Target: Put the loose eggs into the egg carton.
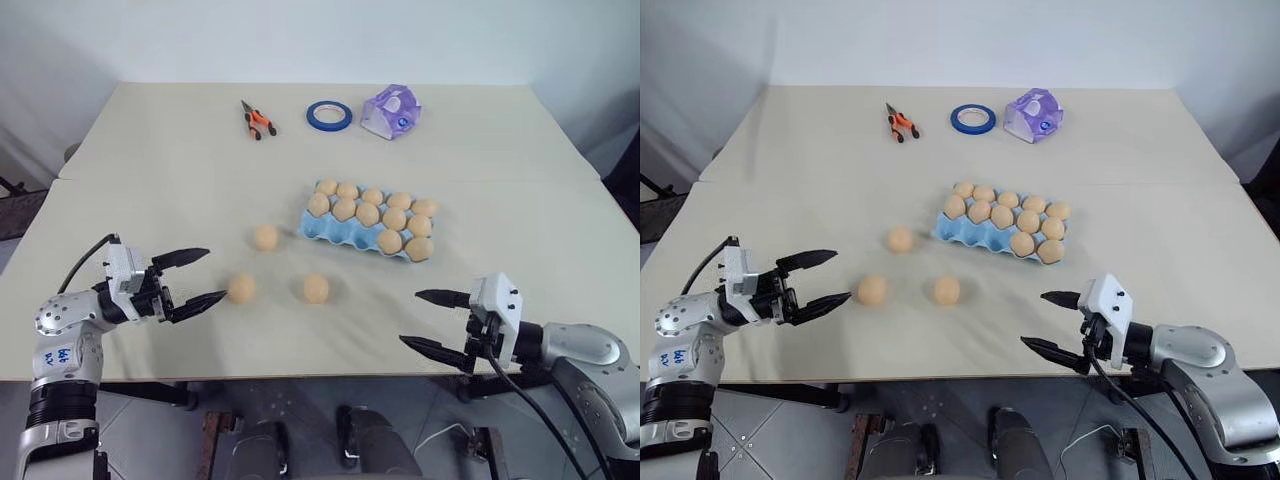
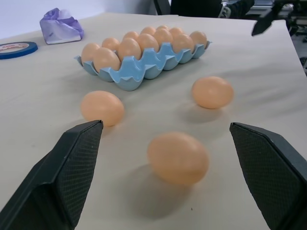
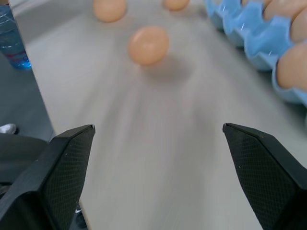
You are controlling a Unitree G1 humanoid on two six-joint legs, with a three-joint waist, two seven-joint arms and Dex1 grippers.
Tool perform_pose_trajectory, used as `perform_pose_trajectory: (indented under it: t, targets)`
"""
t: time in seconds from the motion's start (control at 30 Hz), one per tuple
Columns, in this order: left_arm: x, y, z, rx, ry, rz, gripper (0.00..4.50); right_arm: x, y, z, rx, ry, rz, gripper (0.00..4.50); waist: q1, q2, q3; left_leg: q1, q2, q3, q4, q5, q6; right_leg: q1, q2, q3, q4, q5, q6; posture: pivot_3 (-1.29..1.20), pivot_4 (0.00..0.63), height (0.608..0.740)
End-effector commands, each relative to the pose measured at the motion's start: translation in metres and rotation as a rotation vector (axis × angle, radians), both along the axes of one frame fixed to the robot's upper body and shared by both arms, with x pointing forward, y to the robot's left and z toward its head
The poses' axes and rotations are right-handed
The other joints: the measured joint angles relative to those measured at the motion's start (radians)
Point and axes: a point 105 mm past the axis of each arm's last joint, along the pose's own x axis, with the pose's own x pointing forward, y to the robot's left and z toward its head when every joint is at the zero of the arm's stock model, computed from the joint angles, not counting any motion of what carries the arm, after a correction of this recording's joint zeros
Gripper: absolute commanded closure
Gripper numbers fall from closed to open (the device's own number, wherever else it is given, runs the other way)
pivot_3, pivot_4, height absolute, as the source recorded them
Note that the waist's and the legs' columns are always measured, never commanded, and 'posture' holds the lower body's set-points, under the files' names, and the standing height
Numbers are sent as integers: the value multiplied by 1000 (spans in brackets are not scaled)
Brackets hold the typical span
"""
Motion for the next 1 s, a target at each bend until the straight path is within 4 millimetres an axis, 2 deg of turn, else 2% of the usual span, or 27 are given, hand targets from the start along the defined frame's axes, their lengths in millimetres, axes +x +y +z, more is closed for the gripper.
perform_pose_trajectory:
  t: [0.03,0.13,0.27,0.43,0.6,0.8,0.9,1.0]
  targets:
    - [-1,6,15,-14,-56,2,0,5,23,18,50,-77,26,29,-3,0,0,0,0,0,0,0,0,0,0,0,0,0,0,0,150,740]
    - [-2,5,15,-15,-59,-1,0,17,43,21,90,-81,17,29,-3,0,0,0,1,0,-1,0,0,-1,0,0,1,0,0,0,150,740]
    - [-2,2,18,-22,-66,-10,0,36,83,13,116,-62,34,29,-5,0,0,0,1,0,-1,1,0,-1,0,-1,1,0,-1,0,150,740]
    - [-5,0,19,-26,-73,-10,0,48,113,5,117,-71,54,29,-2,0,0,-1,1,-1,-1,1,2,-2,-1,-2,0,-1,-1,0,150,740]
    - [-9,0,20,-32,-81,-1,0,55,131,-12,75,-57,79,29,-5,0,0,-2,1,0,-1,0,2,-2,-2,-4,0,-1,-2,0,150,740]
    - [-12,0,20,-34,-83,11,0,60,137,-23,56,-38,68,29,-10,0,0,-1,1,-1,-1,-2,-2,-2,-2,-4,1,-1,-2,0,150,740]
    - [-13,-1,19,-37,-83,14,0,61,139,-25,56,-40,69,671,-19,0,0,-1,1,-1,-1,-2,-2,-2,-2,-5,1,-1,-2,0,150,740]
    - [-13,-2,19,-38,-84,17,0,61,140,-23,66,-52,75,1678,-24,0,0,-1,1,-1,-1,-2,-2,-2,-2,-5,1,-1,-2,0,150,740]
